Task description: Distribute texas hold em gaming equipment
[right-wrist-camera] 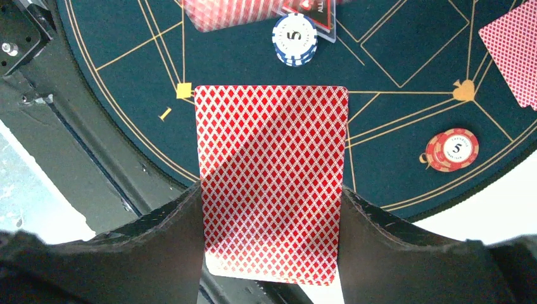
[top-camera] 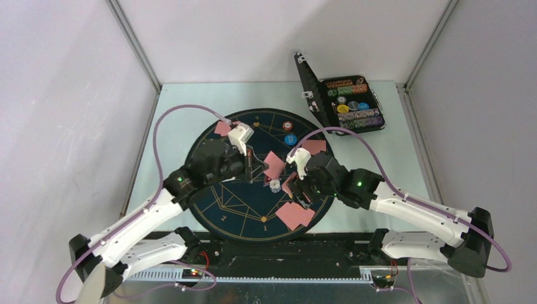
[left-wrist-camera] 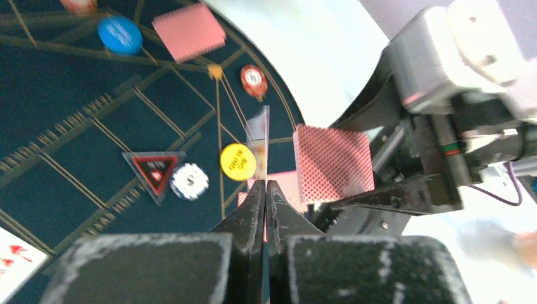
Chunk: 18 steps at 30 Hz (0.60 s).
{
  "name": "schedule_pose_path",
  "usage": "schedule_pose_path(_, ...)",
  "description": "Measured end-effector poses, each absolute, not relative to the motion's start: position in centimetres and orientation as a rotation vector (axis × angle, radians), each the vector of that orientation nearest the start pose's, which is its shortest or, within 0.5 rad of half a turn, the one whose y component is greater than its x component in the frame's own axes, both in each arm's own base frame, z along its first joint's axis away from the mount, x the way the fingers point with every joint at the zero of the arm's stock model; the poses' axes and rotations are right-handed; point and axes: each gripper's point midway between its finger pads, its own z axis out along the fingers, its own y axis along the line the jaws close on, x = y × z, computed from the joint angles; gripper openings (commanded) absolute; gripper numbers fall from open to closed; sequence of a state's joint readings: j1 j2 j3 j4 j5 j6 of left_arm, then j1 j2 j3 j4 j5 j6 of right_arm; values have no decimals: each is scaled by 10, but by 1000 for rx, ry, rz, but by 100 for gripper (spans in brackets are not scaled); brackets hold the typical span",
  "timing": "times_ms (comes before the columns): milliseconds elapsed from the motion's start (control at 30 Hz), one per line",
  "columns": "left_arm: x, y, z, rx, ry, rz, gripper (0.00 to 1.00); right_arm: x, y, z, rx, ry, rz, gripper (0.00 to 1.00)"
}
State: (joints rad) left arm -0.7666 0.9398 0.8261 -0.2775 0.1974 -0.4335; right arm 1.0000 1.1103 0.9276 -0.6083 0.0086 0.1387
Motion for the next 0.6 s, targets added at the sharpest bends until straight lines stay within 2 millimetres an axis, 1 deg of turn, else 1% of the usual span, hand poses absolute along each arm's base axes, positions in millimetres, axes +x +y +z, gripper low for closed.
schedule_pose_path(33,200,-259,241,503,1990,-933,0,159,256,159,-1008,2205,530,0)
schedule_pose_path(133,206,-250,282,610,1807,-843,0,161,257,159,-1001,2196,530,0)
schedule_pose_path(233,204,-238,327,747,1558,-731,0,162,255,157,-994,2194,524,0)
schedule_pose_path(267,202,-233,339,791,1481,-686,0,163,255,155,-992,2196,519,0)
schedule_pose_path(333,197,-224,355,874,1350,-589,0,165,253,154,-982,2198,510,0)
schedule_pose_path(400,195,-213,363,973,1220,-453,0,168,253,155,-965,2196,507,0)
schedule_pose_path(467,195,-205,364,1052,1126,-330,0,173,252,156,-939,2194,504,0)
schedule_pose_path(533,201,-199,354,1154,1049,-175,0,178,250,157,-908,2197,498,0)
schedule_pose_path(600,212,-196,335,1256,1032,-48,0,185,246,157,-865,2208,484,0)
